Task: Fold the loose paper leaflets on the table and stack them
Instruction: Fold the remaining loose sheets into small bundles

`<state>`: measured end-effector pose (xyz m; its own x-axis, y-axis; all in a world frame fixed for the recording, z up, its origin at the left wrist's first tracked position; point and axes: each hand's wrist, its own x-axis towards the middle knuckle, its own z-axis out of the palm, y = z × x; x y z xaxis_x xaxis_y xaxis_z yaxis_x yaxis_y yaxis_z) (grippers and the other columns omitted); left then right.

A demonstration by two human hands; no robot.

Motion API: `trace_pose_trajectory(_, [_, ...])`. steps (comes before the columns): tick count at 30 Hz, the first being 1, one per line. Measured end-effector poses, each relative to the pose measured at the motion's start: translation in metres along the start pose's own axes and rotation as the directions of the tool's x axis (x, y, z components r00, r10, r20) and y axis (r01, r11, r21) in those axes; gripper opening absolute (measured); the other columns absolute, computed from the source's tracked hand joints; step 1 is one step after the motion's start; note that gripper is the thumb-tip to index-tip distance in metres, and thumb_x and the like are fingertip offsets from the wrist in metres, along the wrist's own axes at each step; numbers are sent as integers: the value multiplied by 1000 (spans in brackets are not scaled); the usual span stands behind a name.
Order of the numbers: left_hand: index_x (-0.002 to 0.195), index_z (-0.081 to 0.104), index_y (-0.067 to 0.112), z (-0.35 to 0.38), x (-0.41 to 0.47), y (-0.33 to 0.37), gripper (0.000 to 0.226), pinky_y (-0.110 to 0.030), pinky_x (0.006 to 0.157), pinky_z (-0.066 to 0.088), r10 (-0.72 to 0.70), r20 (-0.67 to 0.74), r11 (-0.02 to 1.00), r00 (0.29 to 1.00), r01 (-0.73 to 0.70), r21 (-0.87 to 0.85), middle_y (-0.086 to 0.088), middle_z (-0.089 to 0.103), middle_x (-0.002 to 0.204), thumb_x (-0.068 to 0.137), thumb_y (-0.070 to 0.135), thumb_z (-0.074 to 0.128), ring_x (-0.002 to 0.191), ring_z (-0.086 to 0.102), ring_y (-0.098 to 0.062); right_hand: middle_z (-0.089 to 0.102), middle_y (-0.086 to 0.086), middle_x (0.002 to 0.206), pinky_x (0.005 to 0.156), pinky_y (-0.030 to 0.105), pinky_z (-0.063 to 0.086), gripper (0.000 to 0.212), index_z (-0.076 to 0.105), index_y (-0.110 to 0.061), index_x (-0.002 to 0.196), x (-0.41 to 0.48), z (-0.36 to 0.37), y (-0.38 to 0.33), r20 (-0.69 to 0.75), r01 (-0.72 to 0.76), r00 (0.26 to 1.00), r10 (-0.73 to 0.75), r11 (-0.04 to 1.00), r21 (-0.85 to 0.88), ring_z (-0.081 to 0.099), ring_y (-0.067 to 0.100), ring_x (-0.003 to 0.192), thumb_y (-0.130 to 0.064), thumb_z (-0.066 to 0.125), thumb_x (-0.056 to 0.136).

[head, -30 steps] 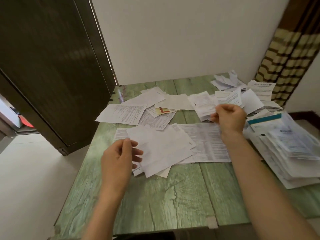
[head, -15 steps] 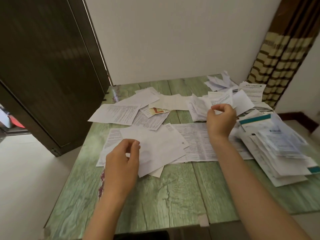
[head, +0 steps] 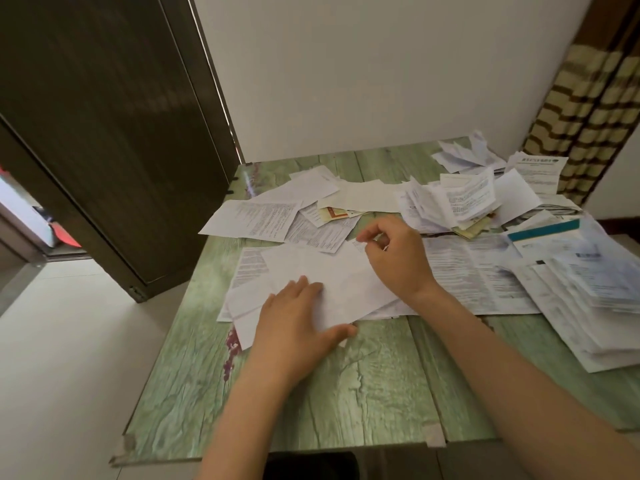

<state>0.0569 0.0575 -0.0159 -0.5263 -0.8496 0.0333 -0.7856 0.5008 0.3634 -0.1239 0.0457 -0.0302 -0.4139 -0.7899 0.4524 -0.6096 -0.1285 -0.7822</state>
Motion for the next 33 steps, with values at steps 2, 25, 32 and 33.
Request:
trace_pose_trajectory(2, [136,42,24,0,1,0,63,-29,104,29,23,-40,1000,999,-23,6,7,47,135,83,56,57,125,40,-13,60,0,84,59,9,37,25,64,-10,76,1,-3,1,-7,-48,999,48,999,5,45,1,61,11,51,77])
trace_pose_trajectory(25, [94,64,25,-26,-14,-4,32,-43,78,57,-472,-172,342,865,1,-940,5,71,85,73,49,59,79,67,-14,68,6,117,89,31,52,42,62,-7,116,-3,-26,-16,760,-465,650,-31,774,429,64,23,109,-21,71,78])
trace_pose_trajectory(32, [102,61,19,-28,-11,0,18,-28,66,59,-387,-37,332,921,102,-938,9,74,81,84,23,63,77,71,-8,73,5,104,77,32,58,28,67,-14,101,-1,-21,-17,657,-528,744,120,707,470,70,23,95,-18,67,74])
trace_pose_trajectory(33, [98,62,20,-27,-11,1,10,-27,64,59,-394,-42,342,918,104,-934,10,74,78,88,18,60,74,71,-7,73,5,104,77,32,58,24,67,-14,102,-1,-21,-17,657,-540,742,134,700,468,70,23,95,-17,66,77])
